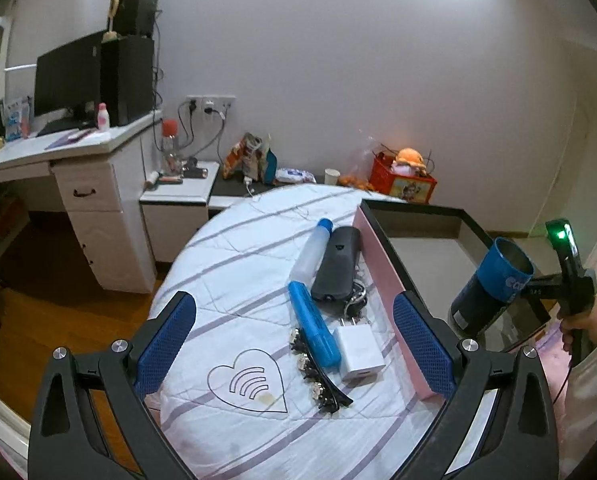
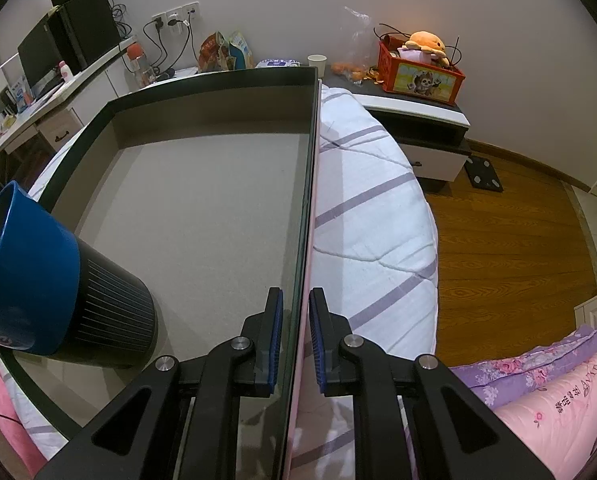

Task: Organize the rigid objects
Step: 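Move the left tool to the white charger and grasp it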

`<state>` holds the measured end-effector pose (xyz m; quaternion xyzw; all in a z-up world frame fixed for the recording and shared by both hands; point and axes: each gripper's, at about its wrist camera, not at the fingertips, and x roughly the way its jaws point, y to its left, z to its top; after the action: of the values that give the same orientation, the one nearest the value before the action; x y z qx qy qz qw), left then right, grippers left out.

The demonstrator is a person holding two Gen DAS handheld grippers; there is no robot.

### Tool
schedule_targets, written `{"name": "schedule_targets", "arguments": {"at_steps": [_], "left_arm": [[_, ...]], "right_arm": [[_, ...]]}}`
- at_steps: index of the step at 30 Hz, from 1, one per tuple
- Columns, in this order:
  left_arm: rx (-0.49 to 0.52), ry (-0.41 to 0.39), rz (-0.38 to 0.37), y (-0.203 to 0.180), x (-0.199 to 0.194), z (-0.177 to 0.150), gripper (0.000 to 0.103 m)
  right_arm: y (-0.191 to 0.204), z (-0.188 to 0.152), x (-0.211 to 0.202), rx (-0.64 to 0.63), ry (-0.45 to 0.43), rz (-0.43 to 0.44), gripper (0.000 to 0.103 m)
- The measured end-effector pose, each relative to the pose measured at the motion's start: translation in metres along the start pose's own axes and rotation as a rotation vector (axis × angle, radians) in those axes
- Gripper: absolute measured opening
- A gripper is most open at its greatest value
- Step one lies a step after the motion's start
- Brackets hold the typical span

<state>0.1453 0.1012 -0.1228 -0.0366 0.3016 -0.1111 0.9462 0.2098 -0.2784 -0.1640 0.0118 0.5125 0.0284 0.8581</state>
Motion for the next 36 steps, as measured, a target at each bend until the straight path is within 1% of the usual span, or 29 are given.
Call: {"name": "schedule_targets", "arguments": {"at_steps": [7,13,14,21,23,25,28,30,32,33,35,36], "left_arm": [[0.035,0.016,-0.039,-0.004,0.006,0.003,0.100],[0.048,0.075,-0.058,-0.006,0.021,-0.004,0.100],[0.047,0.089,-0.070,-0.007,0.024,-0.006,0.100],[0.069,0.136,-0.086,-0.020,0.038,-0.019,0.100],[0.074,0.138,-0.094,-0.025,0.040,-0.022,0.093],[0.093,0.153,-0.094,-0.032,0.043,-0.026,0.088],[0.147,0.186,-0.044,-0.045,0.051,-0.036,0.087],[0.156,0.204,-0.032,-0.051,0.056,-0.042,0.083],[0.147,0.219,-0.041,-0.054,0.060,-0.045,0.074],[0.145,0.227,-0.047,-0.055,0.062,-0.046,0.073],[0.153,0.238,-0.052,-0.059,0.065,-0.048,0.065],[0.154,0.244,-0.053,-0.060,0.067,-0.049,0.064]], "right_arm": [[0.001,-0.001,0.000,-0.010,0.004,0.000,0.014],[-0.001,-0.001,0.000,-0.005,0.002,0.013,0.014],[-0.001,-0.001,0.000,-0.005,0.003,0.016,0.014],[-0.003,-0.001,0.000,-0.011,0.002,0.020,0.014],[-0.003,-0.001,0.000,-0.008,0.003,0.023,0.014],[-0.004,0.000,-0.001,-0.012,0.005,0.023,0.014],[-0.004,-0.001,-0.002,-0.015,0.002,0.023,0.014],[-0.005,-0.001,-0.002,-0.015,0.001,0.026,0.014],[-0.006,-0.001,-0.002,-0.014,0.001,0.031,0.014],[-0.006,-0.001,-0.003,-0.013,0.001,0.033,0.014],[-0.006,-0.001,-0.003,-0.013,-0.001,0.035,0.014],[-0.007,-0.001,-0.004,-0.014,-0.001,0.035,0.014]]}}
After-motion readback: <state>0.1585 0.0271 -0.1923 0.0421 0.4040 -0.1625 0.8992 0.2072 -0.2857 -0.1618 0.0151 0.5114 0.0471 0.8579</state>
